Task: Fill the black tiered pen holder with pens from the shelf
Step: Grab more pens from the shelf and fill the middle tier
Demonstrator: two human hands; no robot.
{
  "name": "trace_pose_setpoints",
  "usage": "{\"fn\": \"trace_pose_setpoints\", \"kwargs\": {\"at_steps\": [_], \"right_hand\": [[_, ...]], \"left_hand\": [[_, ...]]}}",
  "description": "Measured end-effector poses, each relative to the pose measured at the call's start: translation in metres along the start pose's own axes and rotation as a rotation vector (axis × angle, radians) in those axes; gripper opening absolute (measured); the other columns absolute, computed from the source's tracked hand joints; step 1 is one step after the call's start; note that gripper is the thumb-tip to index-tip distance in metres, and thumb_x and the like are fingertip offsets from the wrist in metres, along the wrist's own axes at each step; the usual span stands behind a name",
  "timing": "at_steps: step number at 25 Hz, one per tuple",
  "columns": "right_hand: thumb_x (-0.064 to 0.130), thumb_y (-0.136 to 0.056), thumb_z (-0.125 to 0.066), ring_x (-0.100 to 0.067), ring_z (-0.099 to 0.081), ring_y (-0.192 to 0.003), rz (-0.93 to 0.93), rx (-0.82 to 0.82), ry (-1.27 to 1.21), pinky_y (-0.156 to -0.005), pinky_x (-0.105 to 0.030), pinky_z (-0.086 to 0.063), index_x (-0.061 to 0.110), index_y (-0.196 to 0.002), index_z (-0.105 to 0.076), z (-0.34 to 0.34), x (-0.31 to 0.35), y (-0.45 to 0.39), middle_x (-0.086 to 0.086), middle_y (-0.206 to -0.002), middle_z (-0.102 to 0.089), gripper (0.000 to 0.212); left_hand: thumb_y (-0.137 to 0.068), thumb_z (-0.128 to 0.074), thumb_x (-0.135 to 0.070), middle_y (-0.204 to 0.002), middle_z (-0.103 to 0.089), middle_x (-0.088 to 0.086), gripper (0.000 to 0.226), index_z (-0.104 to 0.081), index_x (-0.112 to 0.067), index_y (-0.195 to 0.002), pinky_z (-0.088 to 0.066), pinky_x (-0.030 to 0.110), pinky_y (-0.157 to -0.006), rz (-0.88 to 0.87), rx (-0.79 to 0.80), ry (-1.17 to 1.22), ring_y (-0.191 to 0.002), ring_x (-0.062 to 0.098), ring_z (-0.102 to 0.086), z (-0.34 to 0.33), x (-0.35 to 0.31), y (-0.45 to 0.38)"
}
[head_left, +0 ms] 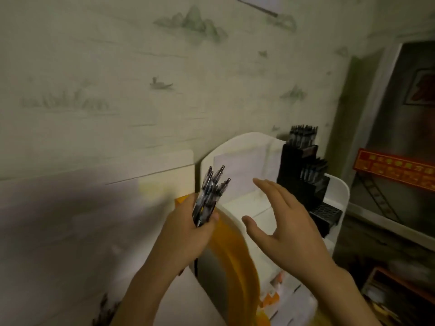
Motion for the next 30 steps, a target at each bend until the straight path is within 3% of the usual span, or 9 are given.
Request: {"fn": "trace_pose_setpoints", "kwargs": {"at_steps": [2, 7, 12, 15, 24, 30], "right_hand": [[0.064, -0.084, -0.052, -0.008, -0.035, -0.138, -0.038, -0.001, 0.021, -0.112, -0.038, -0.038, 0.047, -0.147, -0.020, 0.023, -0.042, 0.008, 0.016, -0.153, -0.032, 0.072], [0.068, -0.082, -0.051, -0.008, -0.036, -0.137, -0.126, -0.016, 0.065, -0.109, -0.039, -0.041, 0.049, -0.146, -0.018, 0.078, -0.148, 0.026, 0.018, -0.152, -0.033, 0.074], [0.069, -0.081, -0.048, -0.008, -0.037, -0.136, -0.171, -0.008, 0.113, -0.108, -0.038, -0.040, 0.050, -0.146, -0.018, 0.116, -0.241, 0.038, 0.018, -0.151, -0.034, 0.074], [0.067, -0.082, -0.053, -0.008, -0.037, -0.135, -0.181, 0.000, 0.146, -0.104, -0.029, -0.032, 0.050, -0.145, -0.017, 0.124, -0.278, 0.040, 0.018, -0.150, -0.036, 0.074], [0.066, -0.082, -0.052, -0.007, -0.039, -0.134, -0.188, 0.048, 0.107, -0.101, -0.026, -0.029, 0.051, -0.145, -0.017, 0.095, -0.383, 0.005, 0.018, -0.149, -0.037, 0.074], [0.063, -0.084, -0.050, -0.004, -0.035, -0.135, -0.127, 0.096, 0.013, -0.105, -0.026, -0.030, 0.047, -0.145, -0.022, 0.060, -0.443, -0.058, 0.019, -0.149, -0.037, 0.069]], "left_hand": [[-0.090, -0.063, -0.034, -0.080, -0.063, -0.015, 0.007, -0.057, -0.033, -0.094, -0.040, 0.002, -0.052, -0.017, 0.026, 0.019, -0.077, -0.010, -0.058, -0.043, -0.026, -0.007], [-0.089, -0.065, -0.033, -0.088, -0.065, -0.013, 0.015, -0.060, -0.027, -0.103, -0.041, 0.010, -0.058, -0.046, 0.083, 0.026, -0.082, 0.005, -0.061, -0.152, -0.081, -0.021], [-0.088, -0.066, -0.030, -0.082, -0.064, -0.015, 0.011, -0.059, -0.031, -0.096, -0.040, 0.000, -0.056, -0.074, 0.113, 0.048, -0.080, -0.012, -0.056, -0.246, -0.124, -0.034], [-0.086, -0.067, -0.027, -0.080, -0.065, -0.014, 0.010, -0.060, -0.030, -0.092, -0.039, 0.000, -0.054, -0.085, 0.129, 0.072, -0.079, -0.012, -0.057, -0.284, -0.138, -0.044], [-0.087, -0.067, -0.027, -0.080, -0.066, -0.014, 0.010, -0.060, -0.032, -0.091, -0.042, 0.004, -0.055, -0.052, 0.159, 0.091, -0.076, -0.006, -0.060, -0.374, -0.129, -0.105], [-0.089, -0.066, -0.028, -0.093, -0.066, -0.015, 0.017, -0.060, -0.032, -0.104, -0.043, 0.013, -0.067, 0.004, 0.185, 0.092, -0.087, 0.000, -0.062, -0.427, -0.112, -0.179]]}}
Point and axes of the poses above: each hand's wrist, its own y-axis away from the middle knuckle, its own z-axis out of the back of the hand, x = y × z, the point moved 3 cm from there along -y, towards the middle knuckle
